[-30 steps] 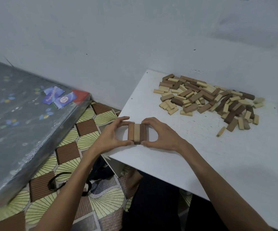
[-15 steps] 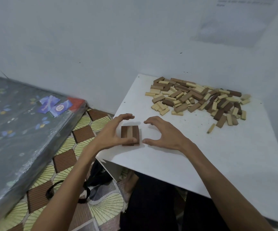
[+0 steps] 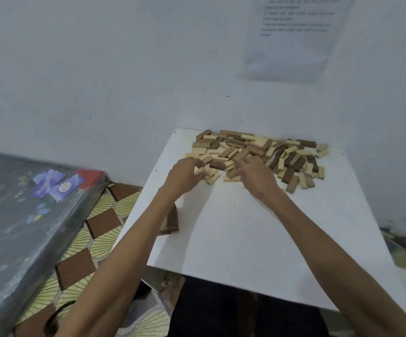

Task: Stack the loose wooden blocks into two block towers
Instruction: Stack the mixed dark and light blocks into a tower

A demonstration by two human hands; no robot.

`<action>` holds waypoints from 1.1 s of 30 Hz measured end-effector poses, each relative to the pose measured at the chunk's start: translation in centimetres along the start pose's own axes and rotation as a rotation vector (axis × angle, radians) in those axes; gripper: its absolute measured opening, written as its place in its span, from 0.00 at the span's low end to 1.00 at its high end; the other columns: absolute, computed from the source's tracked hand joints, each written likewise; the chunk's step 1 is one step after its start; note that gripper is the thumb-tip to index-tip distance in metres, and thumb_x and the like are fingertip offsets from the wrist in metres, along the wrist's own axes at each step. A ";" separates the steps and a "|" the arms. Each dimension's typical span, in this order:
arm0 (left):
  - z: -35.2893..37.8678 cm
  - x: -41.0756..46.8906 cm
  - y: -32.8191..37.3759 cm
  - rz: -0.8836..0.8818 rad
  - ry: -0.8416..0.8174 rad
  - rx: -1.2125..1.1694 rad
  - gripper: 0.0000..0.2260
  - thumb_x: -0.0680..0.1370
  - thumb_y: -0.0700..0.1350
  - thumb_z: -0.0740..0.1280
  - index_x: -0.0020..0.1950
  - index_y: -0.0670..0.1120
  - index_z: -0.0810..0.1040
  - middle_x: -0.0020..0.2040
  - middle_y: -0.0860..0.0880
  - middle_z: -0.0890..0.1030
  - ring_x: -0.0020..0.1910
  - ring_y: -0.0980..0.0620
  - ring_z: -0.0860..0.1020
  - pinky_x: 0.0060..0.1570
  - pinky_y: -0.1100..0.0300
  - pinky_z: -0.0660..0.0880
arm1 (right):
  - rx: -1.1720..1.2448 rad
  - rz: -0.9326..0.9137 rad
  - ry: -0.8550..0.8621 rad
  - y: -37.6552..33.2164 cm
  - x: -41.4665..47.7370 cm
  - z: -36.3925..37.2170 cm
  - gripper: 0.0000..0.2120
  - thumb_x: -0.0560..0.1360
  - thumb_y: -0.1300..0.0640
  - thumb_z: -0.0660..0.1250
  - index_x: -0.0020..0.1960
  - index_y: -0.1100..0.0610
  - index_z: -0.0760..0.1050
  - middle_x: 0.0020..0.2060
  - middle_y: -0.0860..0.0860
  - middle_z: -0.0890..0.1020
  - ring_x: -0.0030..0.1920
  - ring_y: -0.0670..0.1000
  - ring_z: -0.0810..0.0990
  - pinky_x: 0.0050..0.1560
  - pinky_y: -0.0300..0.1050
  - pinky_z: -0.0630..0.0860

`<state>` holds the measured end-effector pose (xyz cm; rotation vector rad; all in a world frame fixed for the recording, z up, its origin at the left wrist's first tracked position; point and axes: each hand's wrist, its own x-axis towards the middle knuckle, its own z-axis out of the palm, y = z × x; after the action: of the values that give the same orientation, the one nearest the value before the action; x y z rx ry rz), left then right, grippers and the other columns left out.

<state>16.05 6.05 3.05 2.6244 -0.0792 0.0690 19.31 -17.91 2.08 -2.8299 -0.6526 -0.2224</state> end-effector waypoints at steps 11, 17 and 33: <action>3.3 7.4 0.2 -0.156 -0.014 0.114 0.14 0.81 0.37 0.62 0.61 0.47 0.84 0.61 0.44 0.78 0.58 0.40 0.78 0.48 0.55 0.72 | -0.228 -0.121 -0.132 4.1 3.1 1.7 0.17 0.80 0.47 0.68 0.66 0.52 0.76 0.64 0.52 0.76 0.66 0.57 0.71 0.58 0.55 0.75; 3.6 8.1 0.4 -0.213 0.027 0.024 0.07 0.80 0.43 0.69 0.54 0.45 0.86 0.57 0.44 0.80 0.53 0.43 0.79 0.50 0.53 0.78 | -0.060 -0.093 -0.003 5.9 4.9 0.0 0.16 0.79 0.55 0.70 0.64 0.60 0.74 0.67 0.55 0.75 0.66 0.56 0.71 0.58 0.51 0.75; 4.0 9.1 0.1 -0.282 0.070 -0.041 0.11 0.78 0.45 0.71 0.43 0.37 0.83 0.41 0.40 0.83 0.40 0.45 0.76 0.41 0.53 0.76 | 0.046 -0.067 -0.056 6.8 6.1 1.3 0.17 0.75 0.53 0.75 0.62 0.55 0.77 0.60 0.51 0.79 0.58 0.54 0.73 0.58 0.52 0.73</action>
<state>25.22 3.56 0.23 2.5624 0.3092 0.0607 27.85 -21.01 0.74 -2.7813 -0.7558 -0.1380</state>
